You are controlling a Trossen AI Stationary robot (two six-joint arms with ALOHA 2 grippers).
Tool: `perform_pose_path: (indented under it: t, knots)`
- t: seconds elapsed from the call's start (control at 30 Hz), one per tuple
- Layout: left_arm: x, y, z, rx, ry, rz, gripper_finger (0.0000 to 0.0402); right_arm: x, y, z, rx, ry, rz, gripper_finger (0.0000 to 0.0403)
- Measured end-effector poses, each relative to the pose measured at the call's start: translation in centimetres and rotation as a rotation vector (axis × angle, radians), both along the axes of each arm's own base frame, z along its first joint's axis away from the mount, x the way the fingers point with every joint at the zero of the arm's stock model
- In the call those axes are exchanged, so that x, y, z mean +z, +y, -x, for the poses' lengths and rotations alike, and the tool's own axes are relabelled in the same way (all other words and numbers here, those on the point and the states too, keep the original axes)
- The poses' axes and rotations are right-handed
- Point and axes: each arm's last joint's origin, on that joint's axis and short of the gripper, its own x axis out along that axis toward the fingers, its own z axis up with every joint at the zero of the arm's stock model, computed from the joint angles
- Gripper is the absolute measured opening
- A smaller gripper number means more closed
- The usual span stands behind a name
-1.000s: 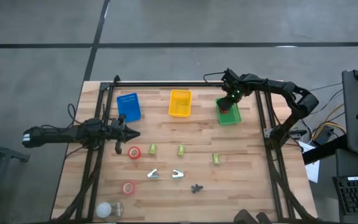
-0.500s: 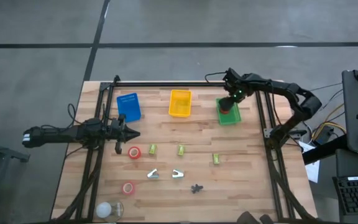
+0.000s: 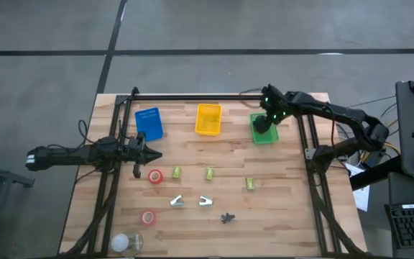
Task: Pick and place Stapler, Stapler remover, tape
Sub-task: Put the right staple box into the yellow bin
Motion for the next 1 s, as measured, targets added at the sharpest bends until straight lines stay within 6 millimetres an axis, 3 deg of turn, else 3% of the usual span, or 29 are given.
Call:
perform_pose_path:
  t: [0.2,0.53,0.67,1.0]
  knots:
    - [0.0,0.0,0.0,0.0,0.0,0.0,0.0026,-1.1,5.5,-1.5,0.078,0.005,-0.062,0.0204]
    - [0.0,0.0,0.0,0.0,0.0,0.0,0.0026,-0.8,13.7,-3.4,0.168,-0.097,-0.113,0.0203]
    - [0.0,0.0,0.0,0.0,0.0,0.0,0.0026,-1.0,15.8,-4.0,0.16,-0.138,-0.148,0.0203]
    - [0.0,0.0,0.0,0.0,0.002,0.0,0.0026,-5.0,18.4,-5.9,0.102,-0.001,-0.193,0.0203]
